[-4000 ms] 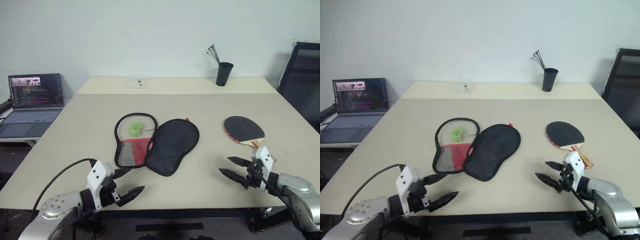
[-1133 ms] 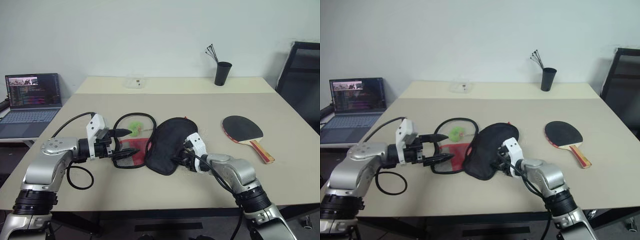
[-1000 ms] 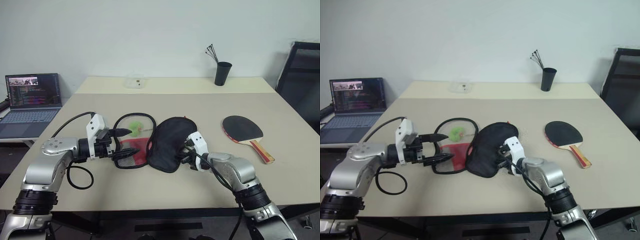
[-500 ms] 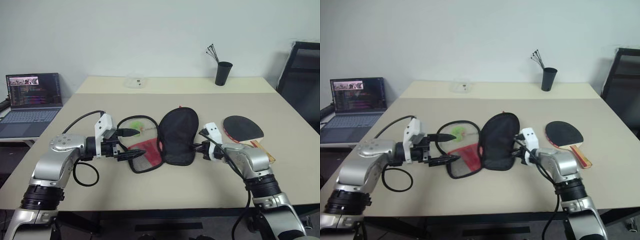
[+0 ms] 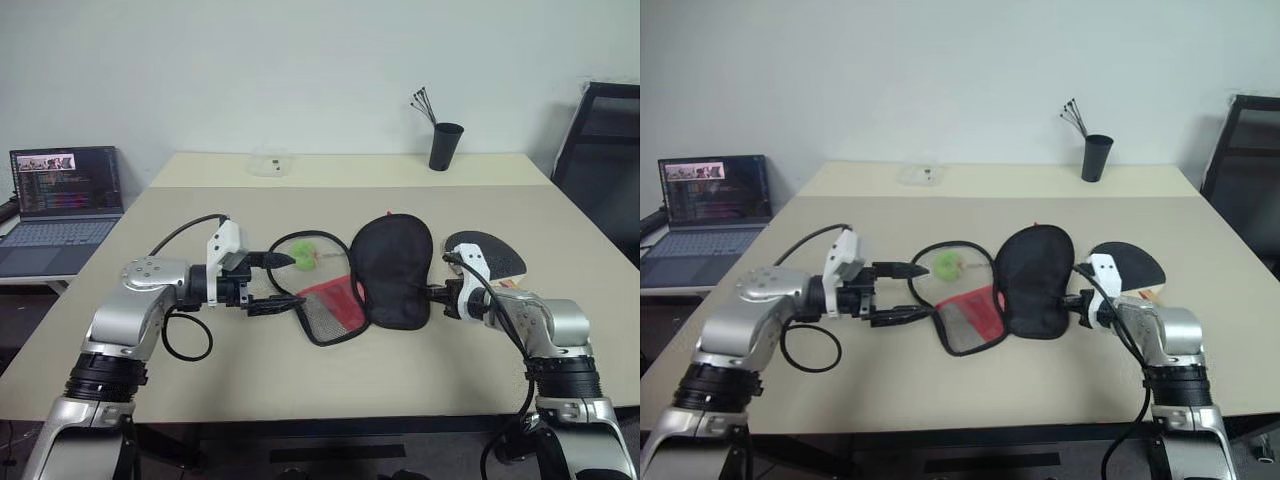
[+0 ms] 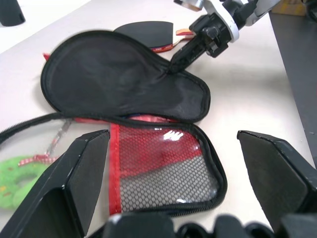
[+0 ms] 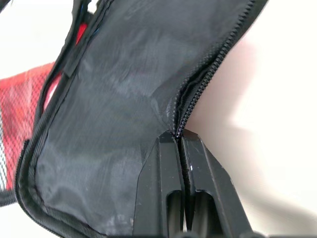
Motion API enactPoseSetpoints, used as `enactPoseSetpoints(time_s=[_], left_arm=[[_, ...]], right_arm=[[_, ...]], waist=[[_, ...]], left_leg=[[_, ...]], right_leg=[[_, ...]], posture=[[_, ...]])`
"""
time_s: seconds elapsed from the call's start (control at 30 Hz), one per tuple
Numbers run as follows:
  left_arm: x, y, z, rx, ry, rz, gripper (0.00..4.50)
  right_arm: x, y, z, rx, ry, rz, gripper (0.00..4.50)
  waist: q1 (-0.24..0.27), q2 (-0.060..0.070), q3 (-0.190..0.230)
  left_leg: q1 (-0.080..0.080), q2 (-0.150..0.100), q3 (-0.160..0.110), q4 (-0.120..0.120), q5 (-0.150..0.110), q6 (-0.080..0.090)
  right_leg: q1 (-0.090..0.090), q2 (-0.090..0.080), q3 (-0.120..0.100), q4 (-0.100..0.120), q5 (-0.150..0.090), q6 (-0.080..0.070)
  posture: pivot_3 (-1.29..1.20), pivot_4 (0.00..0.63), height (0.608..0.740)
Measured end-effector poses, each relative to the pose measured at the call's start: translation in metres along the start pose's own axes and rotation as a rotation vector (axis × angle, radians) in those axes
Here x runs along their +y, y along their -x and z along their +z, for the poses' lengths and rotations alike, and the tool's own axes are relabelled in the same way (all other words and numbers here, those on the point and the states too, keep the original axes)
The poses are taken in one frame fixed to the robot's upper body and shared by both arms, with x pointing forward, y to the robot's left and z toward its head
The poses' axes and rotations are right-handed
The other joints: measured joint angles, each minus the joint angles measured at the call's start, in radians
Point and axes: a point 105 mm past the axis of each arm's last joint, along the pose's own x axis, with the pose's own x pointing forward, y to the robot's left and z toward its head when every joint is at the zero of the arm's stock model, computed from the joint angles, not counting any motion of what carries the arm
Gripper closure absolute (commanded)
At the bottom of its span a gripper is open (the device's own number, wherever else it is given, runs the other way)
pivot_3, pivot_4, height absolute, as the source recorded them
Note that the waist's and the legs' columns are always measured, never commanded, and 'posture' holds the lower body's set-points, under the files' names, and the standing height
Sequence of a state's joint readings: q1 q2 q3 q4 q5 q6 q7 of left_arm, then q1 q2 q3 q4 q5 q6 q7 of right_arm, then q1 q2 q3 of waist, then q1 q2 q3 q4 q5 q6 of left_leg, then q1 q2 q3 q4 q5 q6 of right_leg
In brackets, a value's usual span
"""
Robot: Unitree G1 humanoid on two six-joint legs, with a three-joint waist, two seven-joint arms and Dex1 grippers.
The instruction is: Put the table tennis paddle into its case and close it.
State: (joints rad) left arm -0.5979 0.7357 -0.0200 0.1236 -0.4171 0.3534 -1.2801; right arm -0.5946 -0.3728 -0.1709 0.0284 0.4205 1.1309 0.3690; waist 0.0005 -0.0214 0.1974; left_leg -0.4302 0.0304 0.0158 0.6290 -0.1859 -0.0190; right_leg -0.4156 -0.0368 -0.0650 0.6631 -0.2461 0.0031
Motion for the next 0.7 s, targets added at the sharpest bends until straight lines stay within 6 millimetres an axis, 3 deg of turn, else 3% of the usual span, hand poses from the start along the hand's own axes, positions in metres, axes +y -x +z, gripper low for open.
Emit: enactPoseSetpoints(time_s=[0.2,0.5,0.6,0.7], left_arm=[[0.000,-0.005,0.000,-0.006,-0.007,-0.019,0.00],[0.002,-0.008,-0.002,-0.010,-0.008,-0.022,0.00],[0.002,-0.009,-0.001,-0.010,-0.010,-0.023,0.00],[0.002,-0.009,-0.001,-0.010,-0.010,-0.023,0.00]], right_arm=[[0.006,0.002,-0.016,0.013,-0.025,-0.018,4.47],[0.017,-0.007,-0.014,0.025,0.009,0.005,4.47],[0.011,-0.008,-0.010,0.015,0.033,-0.011,3.89],[-0.001,-0.004,-0.004,0.004,0.068,-0.052,2.85]], waist=[[-0.001,0.000,0.000],[-0.002,0.000,0.000],[-0.002,0.000,0.000],[-0.002,0.000,0.000]], left_leg=[[0.000,0.000,0.000,0.000,0.000,0.000],[0.000,-0.001,0.000,0.000,0.000,0.000],[0.000,0.000,0.000,0.000,0.000,0.000],[-0.001,0.000,0.000,0.000,0.000,0.000]], right_leg=[[-0.001,0.000,0.000,0.001,0.000,0.000],[-0.001,0.001,0.001,0.001,0.000,0.000],[-0.001,0.001,0.001,0.001,0.000,0.000],[-0.001,0.001,0.001,0.000,0.000,0.000]], posture=[[0.00,0.150,0.740],[0.00,0.150,0.740],[0.00,0.150,0.740],[0.00,0.150,0.740]])
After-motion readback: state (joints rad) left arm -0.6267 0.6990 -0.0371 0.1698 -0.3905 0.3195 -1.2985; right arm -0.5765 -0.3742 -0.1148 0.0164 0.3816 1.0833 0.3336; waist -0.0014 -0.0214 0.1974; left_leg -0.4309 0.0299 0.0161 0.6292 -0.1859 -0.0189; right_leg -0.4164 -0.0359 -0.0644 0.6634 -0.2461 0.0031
